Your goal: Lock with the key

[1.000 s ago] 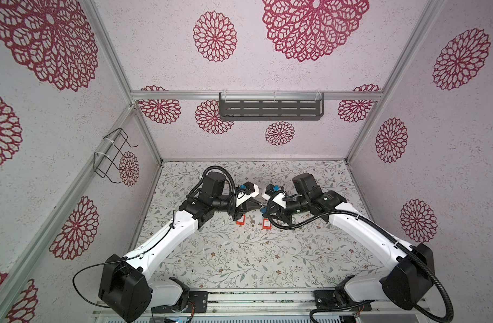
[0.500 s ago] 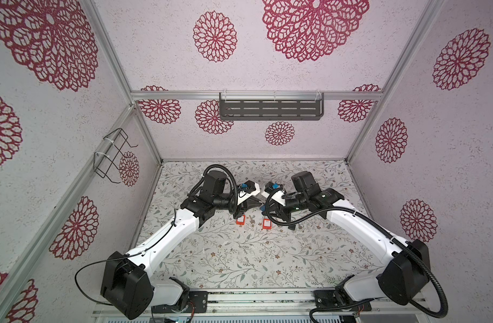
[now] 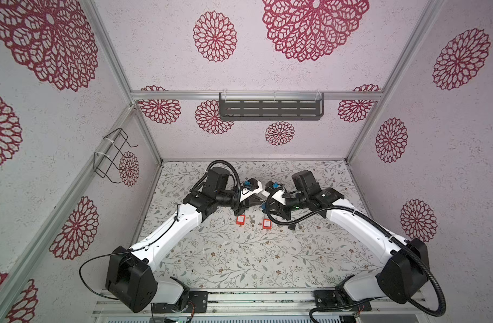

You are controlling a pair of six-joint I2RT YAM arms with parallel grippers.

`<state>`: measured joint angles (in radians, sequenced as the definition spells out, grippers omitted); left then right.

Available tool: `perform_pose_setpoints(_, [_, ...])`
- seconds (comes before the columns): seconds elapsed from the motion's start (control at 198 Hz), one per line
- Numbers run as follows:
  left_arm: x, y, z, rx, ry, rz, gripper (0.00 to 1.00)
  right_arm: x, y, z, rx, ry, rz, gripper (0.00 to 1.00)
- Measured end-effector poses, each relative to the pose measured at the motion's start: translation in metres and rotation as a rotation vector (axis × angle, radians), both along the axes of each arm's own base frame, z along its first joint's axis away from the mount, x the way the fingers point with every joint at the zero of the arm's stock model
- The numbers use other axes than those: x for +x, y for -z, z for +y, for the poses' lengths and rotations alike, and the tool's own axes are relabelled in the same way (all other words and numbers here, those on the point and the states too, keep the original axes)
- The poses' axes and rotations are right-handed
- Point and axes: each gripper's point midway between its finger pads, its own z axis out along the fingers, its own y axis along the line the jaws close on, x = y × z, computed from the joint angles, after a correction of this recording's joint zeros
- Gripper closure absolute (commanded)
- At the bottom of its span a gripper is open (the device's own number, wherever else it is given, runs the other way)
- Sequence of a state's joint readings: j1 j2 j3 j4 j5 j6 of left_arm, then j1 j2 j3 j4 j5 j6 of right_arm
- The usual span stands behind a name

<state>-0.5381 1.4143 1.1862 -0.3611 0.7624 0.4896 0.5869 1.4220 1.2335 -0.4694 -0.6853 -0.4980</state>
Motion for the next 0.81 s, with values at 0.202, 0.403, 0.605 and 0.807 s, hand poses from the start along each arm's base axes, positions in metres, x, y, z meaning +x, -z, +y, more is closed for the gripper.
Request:
perform_pose_setpoints(0.202, [-0.001, -0.001, -0.001, 0.002, 0.017, -0.013, 1.0, 0.002, -0.002, -0.002, -0.011, -0.002, -0.046, 1.0])
perform_pose_setpoints(0.403, [-0.001, -0.002, -0.001, 0.006, 0.024, -0.038, 1.0, 0.003, -0.005, -0.002, -0.004, 0.002, -0.057, 1.0])
perform_pose_setpoints(0.605, [0.002, -0.008, 0.0, 0.011, 0.018, -0.065, 1.0, 0.005, -0.012, 0.001, 0.025, 0.008, -0.059, 1.0])
perform_pose_setpoints(0.807, [0.002, -0.008, -0.001, 0.02, 0.031, -0.064, 1.0, 0.004, -0.013, 0.001, 0.04, 0.007, -0.034, 1.0])
